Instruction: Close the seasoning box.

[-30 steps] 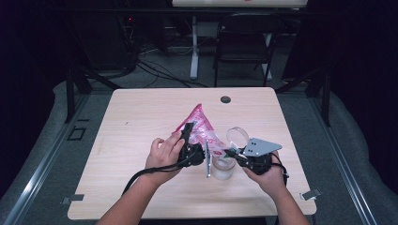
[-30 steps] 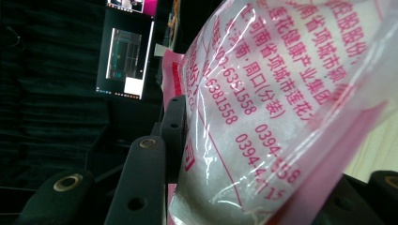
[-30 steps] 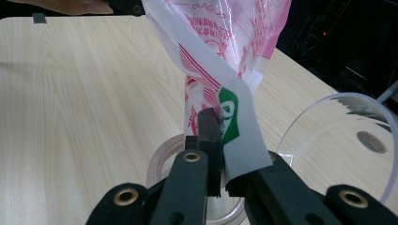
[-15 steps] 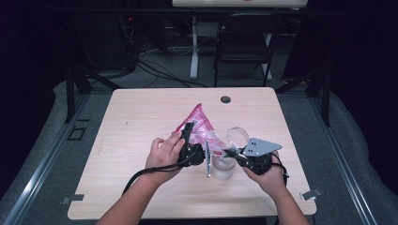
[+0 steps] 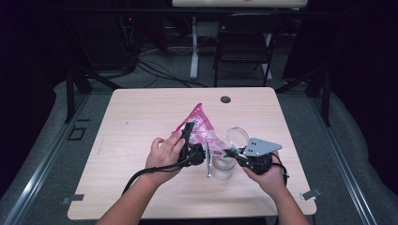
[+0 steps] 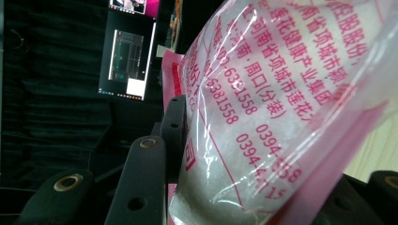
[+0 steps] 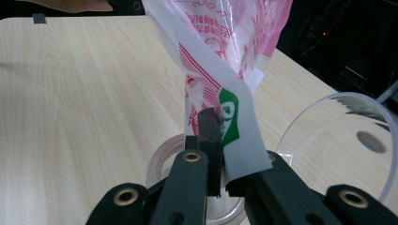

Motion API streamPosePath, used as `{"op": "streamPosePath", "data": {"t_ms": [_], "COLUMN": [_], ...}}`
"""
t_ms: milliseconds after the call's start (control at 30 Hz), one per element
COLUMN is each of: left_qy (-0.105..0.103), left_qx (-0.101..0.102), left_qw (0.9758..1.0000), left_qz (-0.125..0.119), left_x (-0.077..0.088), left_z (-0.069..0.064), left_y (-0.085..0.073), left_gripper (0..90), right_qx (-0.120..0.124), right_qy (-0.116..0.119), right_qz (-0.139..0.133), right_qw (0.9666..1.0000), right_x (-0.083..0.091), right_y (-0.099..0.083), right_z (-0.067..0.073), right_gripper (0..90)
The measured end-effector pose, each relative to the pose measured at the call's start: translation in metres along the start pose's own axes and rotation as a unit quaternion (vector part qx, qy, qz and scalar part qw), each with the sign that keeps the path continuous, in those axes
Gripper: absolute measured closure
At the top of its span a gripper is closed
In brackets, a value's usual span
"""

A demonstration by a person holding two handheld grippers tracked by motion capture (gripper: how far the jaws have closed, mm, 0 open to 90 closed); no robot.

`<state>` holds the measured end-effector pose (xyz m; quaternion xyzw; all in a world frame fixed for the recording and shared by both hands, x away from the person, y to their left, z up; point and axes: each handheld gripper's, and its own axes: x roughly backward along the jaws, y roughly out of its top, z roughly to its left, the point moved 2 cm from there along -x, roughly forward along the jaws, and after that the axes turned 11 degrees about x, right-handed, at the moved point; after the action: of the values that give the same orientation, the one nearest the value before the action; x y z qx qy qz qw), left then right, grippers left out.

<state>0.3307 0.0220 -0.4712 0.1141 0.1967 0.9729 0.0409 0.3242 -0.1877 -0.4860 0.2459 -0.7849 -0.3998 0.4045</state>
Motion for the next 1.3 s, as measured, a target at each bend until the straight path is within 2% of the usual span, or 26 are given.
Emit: {"op": "streamPosePath", "data": {"t_ms": [1300], "left_qy": [0.003], "left_qx": [-0.003], "left_qw": [1.0000], "left_qz": [-0.001], "left_x": [0.0008], "left_z": [0.0005], "left_y": [0.0021], "left_gripper": [66.0], "right_qx": [0.003], "right_qy": [-0.001], "right_qz": [0.004], "right_qw": [1.0000], "right_x": [-0.0005], "right_y": [-0.0013], "right_z": [-0.0002], "right_gripper": [88.2]}}
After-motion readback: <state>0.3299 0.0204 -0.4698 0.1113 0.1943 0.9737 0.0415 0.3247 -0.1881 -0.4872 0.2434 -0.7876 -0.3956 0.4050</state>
